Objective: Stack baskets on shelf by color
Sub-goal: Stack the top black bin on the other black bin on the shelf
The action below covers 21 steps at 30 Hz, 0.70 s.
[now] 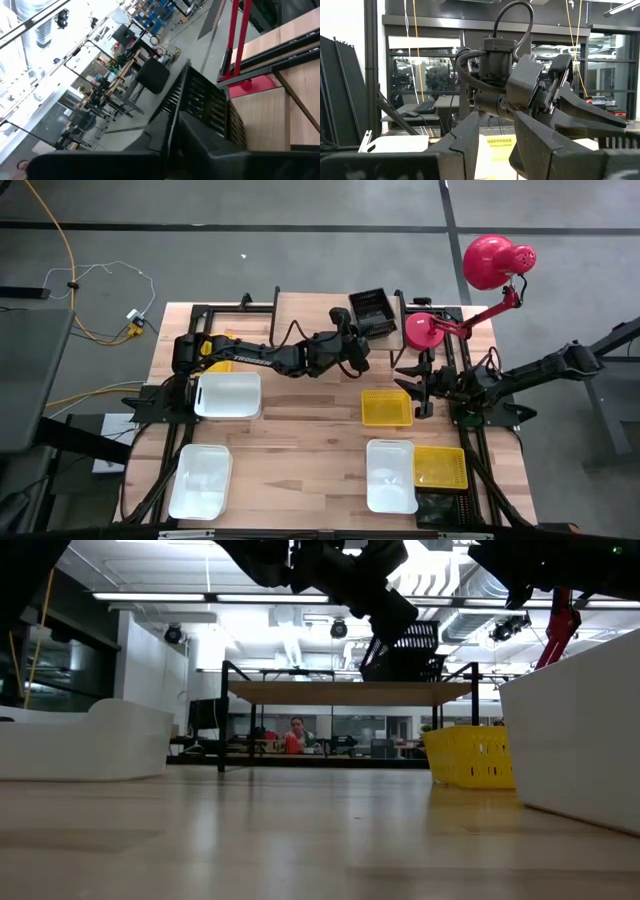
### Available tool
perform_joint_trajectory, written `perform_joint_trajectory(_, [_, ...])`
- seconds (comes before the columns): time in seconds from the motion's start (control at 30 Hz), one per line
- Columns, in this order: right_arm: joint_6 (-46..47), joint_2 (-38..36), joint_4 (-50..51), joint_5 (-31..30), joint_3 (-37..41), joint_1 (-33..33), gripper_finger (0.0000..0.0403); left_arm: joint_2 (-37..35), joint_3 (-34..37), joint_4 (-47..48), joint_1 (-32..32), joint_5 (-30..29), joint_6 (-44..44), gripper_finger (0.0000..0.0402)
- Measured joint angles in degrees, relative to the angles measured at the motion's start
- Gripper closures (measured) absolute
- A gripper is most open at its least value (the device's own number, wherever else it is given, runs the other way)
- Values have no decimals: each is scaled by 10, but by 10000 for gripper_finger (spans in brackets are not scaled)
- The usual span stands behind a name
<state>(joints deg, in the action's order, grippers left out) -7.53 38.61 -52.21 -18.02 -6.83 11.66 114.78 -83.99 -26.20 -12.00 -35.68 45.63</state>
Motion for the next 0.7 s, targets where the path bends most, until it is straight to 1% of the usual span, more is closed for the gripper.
perform_joint_trajectory(0.23, [0, 0, 0, 0, 0, 0, 289, 0, -12, 22, 3, -10, -5, 283])
perform_joint_trajectory(0.4, [0, 0, 0, 0, 0, 0, 289, -4, -16, 25, 14, -12, -5, 240])
perform_joint_trajectory(0.47, [0, 0, 1, 0, 0, 0, 289, -6, -18, 23, 21, -12, -3, 231])
perform_joint_trajectory(0.57, [0, 0, 1, 0, 0, 0, 289, -7, -18, 25, 29, -23, 8, 229])
perform_joint_trajectory(0.63, [0, 0, 2, 0, 0, 0, 289, -8, -18, 24, 32, -22, -5, 236])
perform_joint_trajectory(0.7, [0, 0, 3, 0, 0, 0, 289, -9, -18, 22, 28, -9, -41, 255])
